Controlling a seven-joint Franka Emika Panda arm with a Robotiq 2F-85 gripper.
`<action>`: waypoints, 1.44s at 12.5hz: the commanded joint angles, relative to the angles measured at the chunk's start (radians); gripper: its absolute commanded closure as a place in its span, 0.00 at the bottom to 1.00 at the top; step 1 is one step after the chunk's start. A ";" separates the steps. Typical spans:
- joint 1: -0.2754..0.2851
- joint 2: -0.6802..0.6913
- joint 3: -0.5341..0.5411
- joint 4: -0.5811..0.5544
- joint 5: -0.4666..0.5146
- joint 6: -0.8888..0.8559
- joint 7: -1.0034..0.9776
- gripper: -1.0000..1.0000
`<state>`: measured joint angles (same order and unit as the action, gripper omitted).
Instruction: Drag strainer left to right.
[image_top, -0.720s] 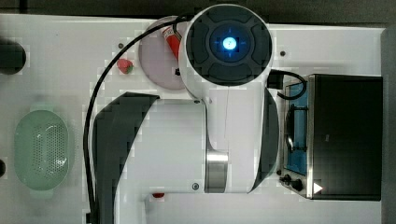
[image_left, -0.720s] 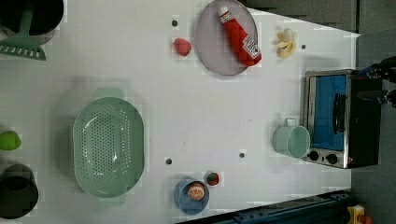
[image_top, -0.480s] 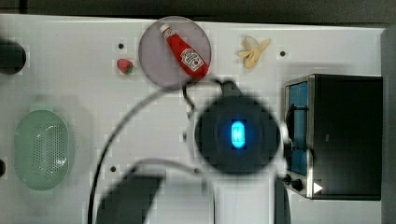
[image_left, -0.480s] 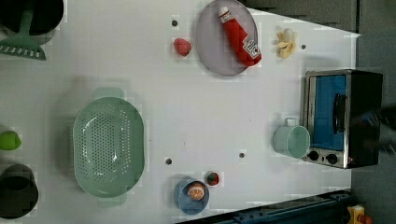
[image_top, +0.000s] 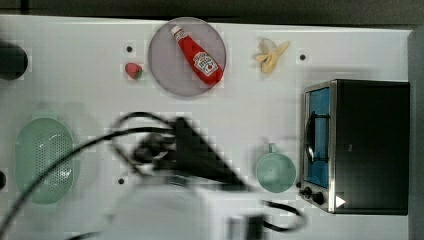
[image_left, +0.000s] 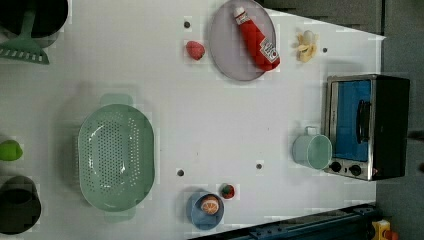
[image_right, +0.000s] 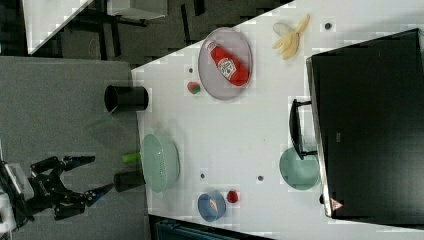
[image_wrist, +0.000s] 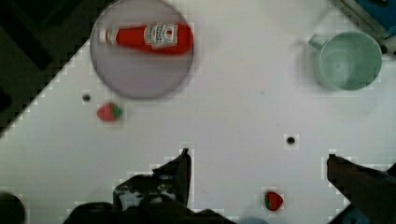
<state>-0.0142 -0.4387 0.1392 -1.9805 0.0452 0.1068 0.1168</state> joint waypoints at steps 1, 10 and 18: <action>0.054 0.149 0.181 -0.060 -0.002 0.004 0.151 0.00; 0.058 0.555 0.483 -0.084 -0.015 0.418 1.035 0.00; 0.063 0.878 0.463 -0.129 -0.150 0.734 1.281 0.00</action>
<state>0.0574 0.4551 0.5864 -2.0977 -0.1328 0.7993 1.3301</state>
